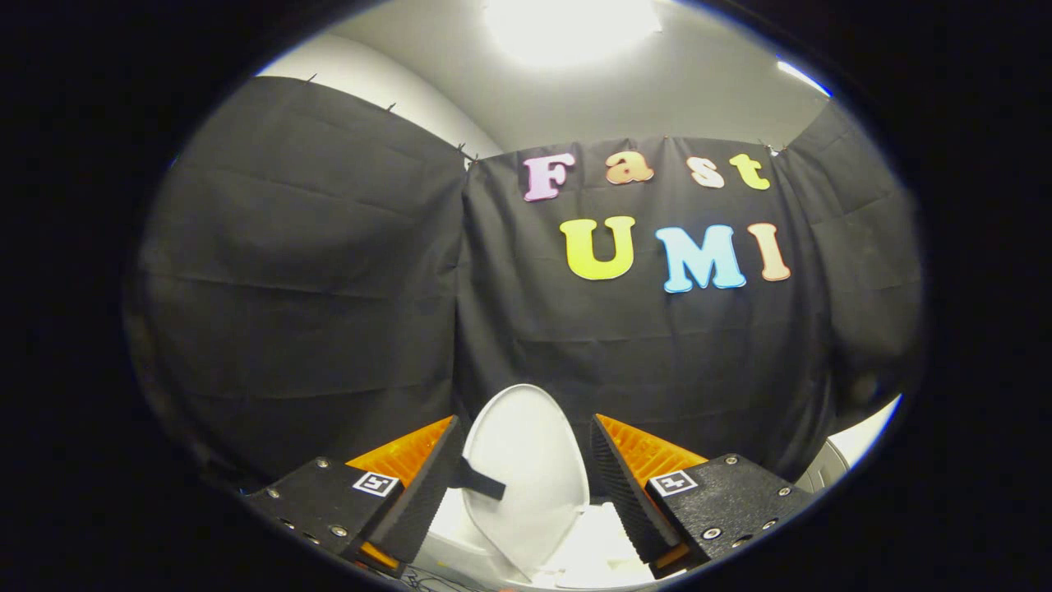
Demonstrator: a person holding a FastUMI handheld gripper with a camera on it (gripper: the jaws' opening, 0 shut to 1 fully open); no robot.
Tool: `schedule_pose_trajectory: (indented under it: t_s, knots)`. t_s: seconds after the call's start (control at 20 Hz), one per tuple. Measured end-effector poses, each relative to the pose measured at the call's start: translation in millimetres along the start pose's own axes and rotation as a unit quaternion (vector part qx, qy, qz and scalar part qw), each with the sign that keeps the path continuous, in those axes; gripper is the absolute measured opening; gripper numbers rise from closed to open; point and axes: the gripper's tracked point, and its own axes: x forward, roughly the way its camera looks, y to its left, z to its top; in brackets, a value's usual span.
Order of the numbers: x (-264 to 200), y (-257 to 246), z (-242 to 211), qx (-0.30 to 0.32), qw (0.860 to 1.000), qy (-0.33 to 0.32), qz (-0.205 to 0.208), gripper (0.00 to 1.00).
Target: Open the toilet lid.
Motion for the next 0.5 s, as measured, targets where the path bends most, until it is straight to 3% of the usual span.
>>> schedule_pose_trajectory:
  t_s: [0.5]
  knots:
    - [-31.9, -176.3, -32.0, -0.029, 0.996, 0.017, -0.079, 0.95]
